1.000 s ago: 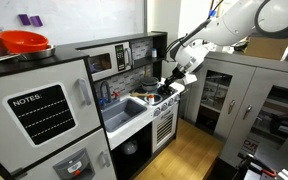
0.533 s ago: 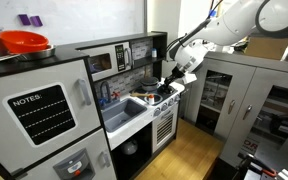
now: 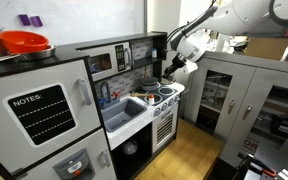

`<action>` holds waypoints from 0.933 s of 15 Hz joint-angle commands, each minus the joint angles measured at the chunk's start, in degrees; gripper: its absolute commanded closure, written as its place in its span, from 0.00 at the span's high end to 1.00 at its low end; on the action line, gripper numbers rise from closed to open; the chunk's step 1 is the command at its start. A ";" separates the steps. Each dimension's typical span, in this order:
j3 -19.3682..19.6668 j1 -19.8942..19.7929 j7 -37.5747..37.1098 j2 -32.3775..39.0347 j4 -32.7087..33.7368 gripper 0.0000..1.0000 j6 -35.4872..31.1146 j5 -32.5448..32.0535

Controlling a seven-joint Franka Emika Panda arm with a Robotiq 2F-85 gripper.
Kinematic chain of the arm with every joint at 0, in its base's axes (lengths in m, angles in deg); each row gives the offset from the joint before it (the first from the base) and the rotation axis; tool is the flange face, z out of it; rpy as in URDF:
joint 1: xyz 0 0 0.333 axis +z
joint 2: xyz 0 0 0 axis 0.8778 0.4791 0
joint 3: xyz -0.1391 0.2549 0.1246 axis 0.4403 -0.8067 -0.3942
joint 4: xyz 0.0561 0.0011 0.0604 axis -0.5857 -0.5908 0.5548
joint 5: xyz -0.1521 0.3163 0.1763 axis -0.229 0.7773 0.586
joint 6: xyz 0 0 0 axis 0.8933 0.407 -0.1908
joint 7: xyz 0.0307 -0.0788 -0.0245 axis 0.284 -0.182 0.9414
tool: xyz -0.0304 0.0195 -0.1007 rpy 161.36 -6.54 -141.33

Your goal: Put the lid on the gray pot

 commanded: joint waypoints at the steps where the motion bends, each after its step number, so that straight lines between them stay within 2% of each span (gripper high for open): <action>1: -2.64 -2.71 0.27 -1.60 -0.99 0.08 0.30 -2.12; 5: -4.39 -4.11 1.86 -1.69 -0.81 0.08 0.28 -2.65; 6: -3.88 -3.49 -0.43 -0.78 -0.16 0.33 -0.40 -3.22; 14: -4.27 -3.79 0.16 -0.77 -0.15 0.33 -0.36 -3.13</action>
